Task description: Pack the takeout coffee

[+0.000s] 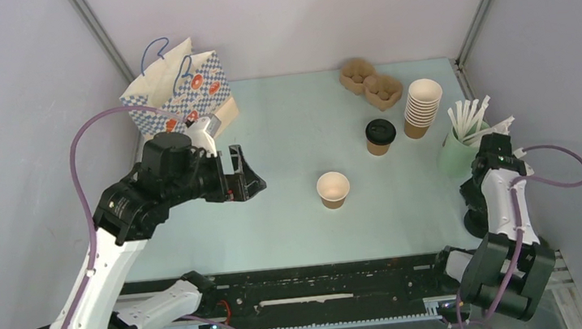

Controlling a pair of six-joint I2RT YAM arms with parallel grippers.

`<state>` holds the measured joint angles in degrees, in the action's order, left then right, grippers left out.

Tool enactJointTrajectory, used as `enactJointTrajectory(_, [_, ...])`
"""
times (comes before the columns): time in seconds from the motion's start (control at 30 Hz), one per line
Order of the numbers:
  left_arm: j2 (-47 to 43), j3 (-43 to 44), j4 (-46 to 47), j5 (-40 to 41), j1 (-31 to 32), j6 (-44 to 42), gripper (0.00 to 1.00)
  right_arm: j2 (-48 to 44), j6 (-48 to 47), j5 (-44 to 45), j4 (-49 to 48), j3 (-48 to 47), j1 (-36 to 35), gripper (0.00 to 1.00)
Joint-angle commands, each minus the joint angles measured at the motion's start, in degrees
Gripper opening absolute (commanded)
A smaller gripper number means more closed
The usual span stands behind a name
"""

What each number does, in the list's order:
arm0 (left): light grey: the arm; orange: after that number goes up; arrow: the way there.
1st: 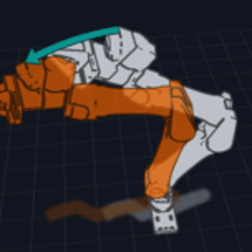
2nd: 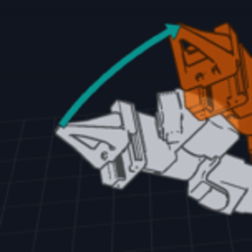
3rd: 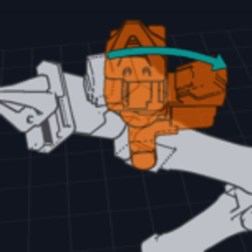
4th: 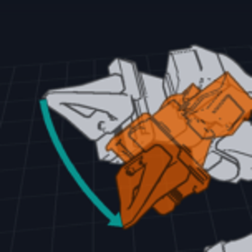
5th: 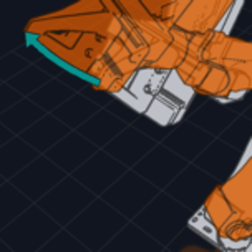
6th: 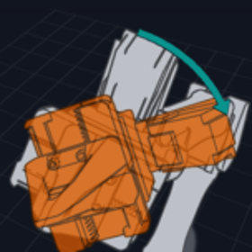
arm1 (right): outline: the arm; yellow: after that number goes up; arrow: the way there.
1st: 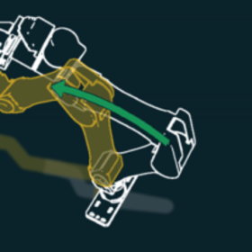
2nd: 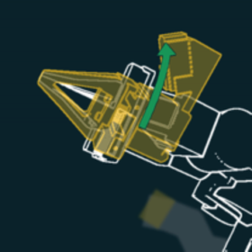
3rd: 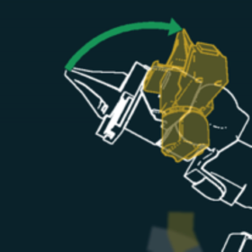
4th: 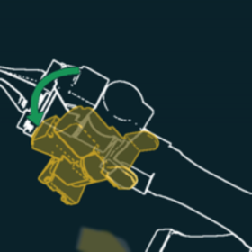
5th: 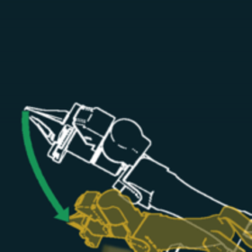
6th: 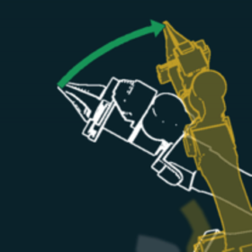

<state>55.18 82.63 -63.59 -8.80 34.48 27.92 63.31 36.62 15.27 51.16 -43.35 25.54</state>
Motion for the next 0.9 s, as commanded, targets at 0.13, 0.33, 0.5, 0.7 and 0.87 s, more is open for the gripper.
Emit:
enactJointTrajectory(0.13, [-0.9,0.8,0.5,-0.5,-0.3,-1.3,1.0,1.4,1.7,3.8,0.1,-1.9,-2.4,0.21])
enactJointTrajectory(0.33, [-0.9,0.5,0.6,-0.6,-0.3,-1.1,1.0,-0.6,1.6,3.9,1.8,-2.3,-2.7,0.35])
enactJointTrajectory(0.5, [-0.7,0.6,0.8,-0.7,-0.3,-1.2,1.0,-1.8,1.5,3.0,2.6,-2.4,-1.4,0.4])
enactJointTrajectory(0.7, [-0.7,0.7,0.7,-0.8,-0.3,-1.2,1.0,-0.9,1.4,2.7,2.4,-2.4,0.6,0.42])
enactJointTrajectory(0.87, [-1.0,0.4,0.6,-0.7,-0.3,-1.1,1.0,-0.3,0.4,2.5,1.4,-2.6,3.3,0.46])
